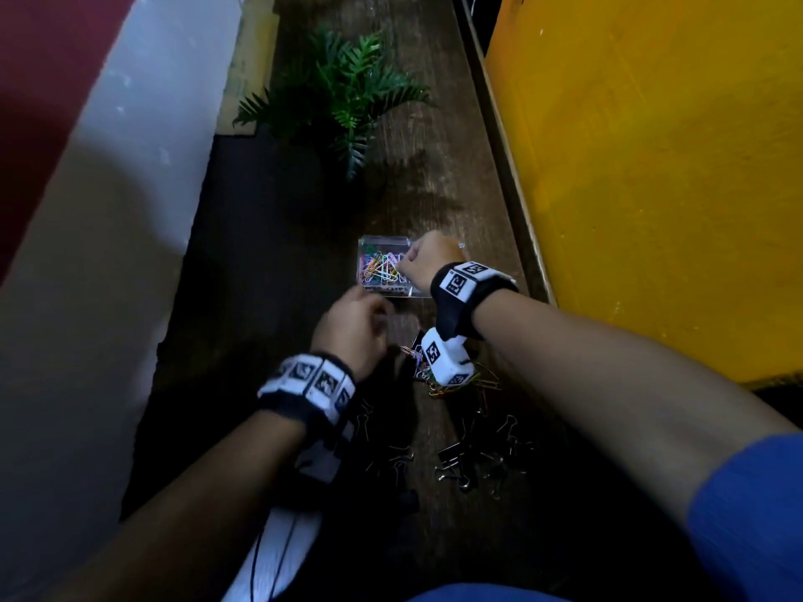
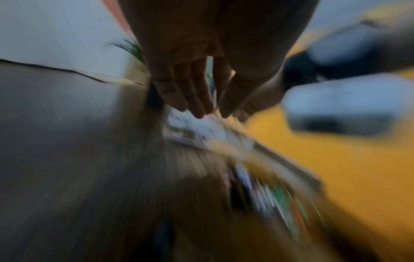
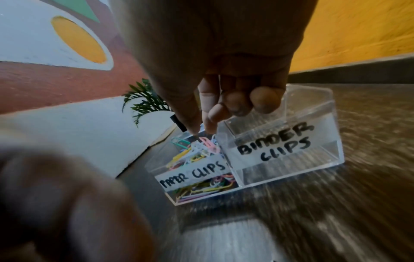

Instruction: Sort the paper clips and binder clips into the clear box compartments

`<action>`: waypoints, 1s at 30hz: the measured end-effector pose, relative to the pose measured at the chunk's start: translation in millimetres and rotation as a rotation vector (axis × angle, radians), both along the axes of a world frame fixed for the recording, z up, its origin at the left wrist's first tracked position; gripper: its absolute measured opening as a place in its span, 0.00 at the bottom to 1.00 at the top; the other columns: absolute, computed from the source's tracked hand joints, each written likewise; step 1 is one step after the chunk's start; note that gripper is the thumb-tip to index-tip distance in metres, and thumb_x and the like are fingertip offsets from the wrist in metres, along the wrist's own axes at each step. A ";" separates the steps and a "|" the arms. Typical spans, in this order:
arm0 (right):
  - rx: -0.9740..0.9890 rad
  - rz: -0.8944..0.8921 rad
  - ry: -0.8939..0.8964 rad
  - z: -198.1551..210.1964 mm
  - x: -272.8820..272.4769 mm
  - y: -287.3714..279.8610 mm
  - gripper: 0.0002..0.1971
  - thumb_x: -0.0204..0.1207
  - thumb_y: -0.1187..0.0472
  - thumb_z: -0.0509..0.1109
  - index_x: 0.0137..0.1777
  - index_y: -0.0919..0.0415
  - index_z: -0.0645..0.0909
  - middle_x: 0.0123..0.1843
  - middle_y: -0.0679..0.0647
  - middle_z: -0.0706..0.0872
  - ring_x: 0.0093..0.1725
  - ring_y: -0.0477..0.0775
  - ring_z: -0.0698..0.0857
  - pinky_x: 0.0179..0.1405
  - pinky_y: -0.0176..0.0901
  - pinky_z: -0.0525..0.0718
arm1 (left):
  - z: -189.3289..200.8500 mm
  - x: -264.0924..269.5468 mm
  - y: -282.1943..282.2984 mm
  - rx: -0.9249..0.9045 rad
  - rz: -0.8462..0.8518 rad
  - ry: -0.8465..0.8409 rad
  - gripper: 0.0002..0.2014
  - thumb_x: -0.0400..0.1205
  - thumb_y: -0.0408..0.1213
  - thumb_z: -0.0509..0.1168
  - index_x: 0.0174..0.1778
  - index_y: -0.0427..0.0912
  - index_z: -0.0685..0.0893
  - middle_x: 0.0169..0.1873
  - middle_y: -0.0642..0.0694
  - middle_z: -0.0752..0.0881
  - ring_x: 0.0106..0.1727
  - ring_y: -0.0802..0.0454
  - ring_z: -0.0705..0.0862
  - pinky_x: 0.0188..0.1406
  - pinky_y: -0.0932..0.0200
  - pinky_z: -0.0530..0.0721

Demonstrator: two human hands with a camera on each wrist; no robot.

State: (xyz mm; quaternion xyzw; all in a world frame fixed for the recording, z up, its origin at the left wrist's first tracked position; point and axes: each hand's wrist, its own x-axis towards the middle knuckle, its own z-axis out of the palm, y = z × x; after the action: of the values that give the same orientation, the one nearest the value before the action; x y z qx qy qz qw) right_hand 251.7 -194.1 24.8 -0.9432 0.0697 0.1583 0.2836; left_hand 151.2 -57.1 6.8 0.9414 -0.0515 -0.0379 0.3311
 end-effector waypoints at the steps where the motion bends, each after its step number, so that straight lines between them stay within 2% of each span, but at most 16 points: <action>1: 0.003 0.015 -0.004 1.1 -1.7 -1.5 0.10 0.71 0.55 0.74 0.32 0.58 0.85 0.37 0.56 0.90 0.39 0.56 0.88 0.44 0.47 0.87 | -7.4 -10.9 -4.2 0.043 -0.083 0.022 0.11 0.72 0.33 0.67 0.48 0.48 0.87 0.49 0.47 0.82 0.49 0.44 0.84 0.45 0.51 0.84; 3: 0.026 0.038 -0.064 8.4 -13.1 -9.4 0.08 0.73 0.53 0.73 0.34 0.52 0.84 0.41 0.51 0.90 0.42 0.52 0.87 0.47 0.45 0.86 | -20.3 -24.2 -12.0 0.143 -0.227 0.074 0.14 0.75 0.37 0.65 0.56 0.51 0.85 0.55 0.48 0.81 0.54 0.44 0.82 0.47 0.50 0.84; 5: 0.053 0.064 -0.144 18.7 -34.0 -24.2 0.04 0.75 0.54 0.71 0.43 0.51 0.86 0.44 0.49 0.89 0.45 0.50 0.86 0.48 0.45 0.84 | -28.1 -27.6 -17.9 0.209 -0.346 0.130 0.20 0.76 0.39 0.64 0.65 0.54 0.81 0.62 0.48 0.79 0.61 0.43 0.79 0.56 0.48 0.81; 8: 0.052 0.050 -0.151 27.3 -76.7 -56.0 0.08 0.77 0.56 0.70 0.53 0.53 0.86 0.49 0.48 0.87 0.48 0.46 0.83 0.51 0.42 0.82 | -25.6 -29.0 -25.2 0.395 -0.493 0.153 0.29 0.80 0.46 0.63 0.78 0.59 0.66 0.76 0.47 0.67 0.70 0.43 0.71 0.66 0.48 0.73; 10: 0.011 0.002 -0.084 21.8 -108.6 -80.0 0.11 0.77 0.56 0.70 0.58 0.52 0.84 0.55 0.49 0.86 0.50 0.45 0.81 0.54 0.40 0.78 | -24.5 -31.8 -27.2 0.494 -0.543 0.141 0.30 0.82 0.49 0.60 0.81 0.60 0.58 0.81 0.48 0.57 0.73 0.43 0.67 0.69 0.47 0.68; 11: -0.027 -0.018 -0.035 15.8 -125.7 -90.6 0.13 0.77 0.55 0.70 0.61 0.52 0.83 0.58 0.50 0.84 0.53 0.47 0.80 0.55 0.39 0.76 | -24.0 -33.9 -26.8 0.509 -0.543 0.145 0.30 0.83 0.49 0.59 0.80 0.61 0.58 0.82 0.48 0.55 0.74 0.42 0.66 0.70 0.47 0.68; 14: -0.164 -0.022 0.055 -5.0 -177.3 -111.1 0.20 0.76 0.48 0.70 0.68 0.47 0.78 0.66 0.53 0.81 0.62 0.54 0.80 0.62 0.45 0.78 | -22.8 -41.0 -20.6 0.508 -0.515 0.134 0.25 0.83 0.48 0.59 0.76 0.66 0.65 0.83 0.47 0.53 0.75 0.42 0.65 0.71 0.47 0.67; 16: -0.255 0.009 0.163 -16.2 -206.3 -114.0 0.27 0.75 0.42 0.68 0.74 0.42 0.70 0.75 0.56 0.73 0.71 0.59 0.74 0.69 0.51 0.74 | -21.4 -48.7 -15.8 0.523 -0.505 0.141 0.24 0.82 0.47 0.59 0.74 0.69 0.67 0.83 0.44 0.52 0.76 0.40 0.65 0.70 0.47 0.67; 18: -0.296 0.050 0.278 -25.7 -225.5 -111.4 0.35 0.73 0.35 0.66 0.79 0.35 0.59 0.83 0.60 0.58 0.79 0.63 0.62 0.76 0.56 0.65 | -19.2 -57.5 -12.6 0.521 -0.500 0.167 0.24 0.82 0.46 0.60 0.73 0.72 0.67 0.83 0.42 0.51 0.77 0.39 0.64 0.71 0.46 0.67; 21: -0.252 0.107 0.335 -36.5 -236.5 -100.7 0.39 0.72 0.31 0.63 0.80 0.29 0.47 0.85 0.59 0.39 0.83 0.68 0.42 0.80 0.63 0.52 | -15.8 -71.0 -8.8 0.499 -0.484 0.186 0.24 0.81 0.48 0.58 0.72 0.76 0.66 0.83 0.41 0.50 0.76 0.40 0.65 0.70 0.48 0.67; 23: -0.219 0.153 0.322 -37.6 -234.4 -92.4 0.40 0.72 0.32 0.63 0.80 0.29 0.46 0.85 0.59 0.35 0.82 0.67 0.37 0.80 0.64 0.48 | -14.4 -76.8 -6.1 0.463 -0.451 0.194 0.24 0.80 0.48 0.58 0.71 0.76 0.67 0.82 0.43 0.56 0.74 0.41 0.68 0.68 0.49 0.69; 26: -0.089 0.182 0.272 -32.1 -226.0 -87.7 0.38 0.74 0.36 0.66 0.80 0.31 0.49 0.85 0.57 0.40 0.83 0.61 0.40 0.81 0.57 0.51 | -13.7 -79.8 -0.6 0.443 -0.380 0.193 0.26 0.79 0.45 0.61 0.73 0.71 0.68 0.77 0.49 0.67 0.71 0.44 0.71 0.65 0.49 0.70; 28: 0.031 0.135 0.183 -27.8 -218.9 -91.9 0.34 0.75 0.41 0.68 0.80 0.35 0.59 0.85 0.55 0.54 0.83 0.58 0.53 0.78 0.50 0.59 | -13.4 -79.7 2.8 0.483 -0.342 0.183 0.26 0.80 0.46 0.60 0.74 0.66 0.68 0.69 0.52 0.73 0.67 0.46 0.72 0.62 0.50 0.70; 30: 0.071 0.099 0.051 -25.1 -210.8 -98.7 0.28 0.76 0.47 0.70 0.76 0.42 0.70 0.75 0.52 0.72 0.75 0.55 0.71 0.72 0.46 0.70 | -11.6 -77.2 4.1 0.487 -0.301 0.175 0.24 0.80 0.47 0.59 0.73 0.62 0.71 0.63 0.51 0.75 0.65 0.46 0.73 0.61 0.50 0.71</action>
State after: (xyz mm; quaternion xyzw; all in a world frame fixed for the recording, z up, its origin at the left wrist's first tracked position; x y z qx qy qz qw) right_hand 40.9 -292.8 -0.3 -0.9305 0.0244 0.1987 0.3068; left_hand 73.9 -53.0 -4.8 0.9681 -0.1510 -0.1787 0.0893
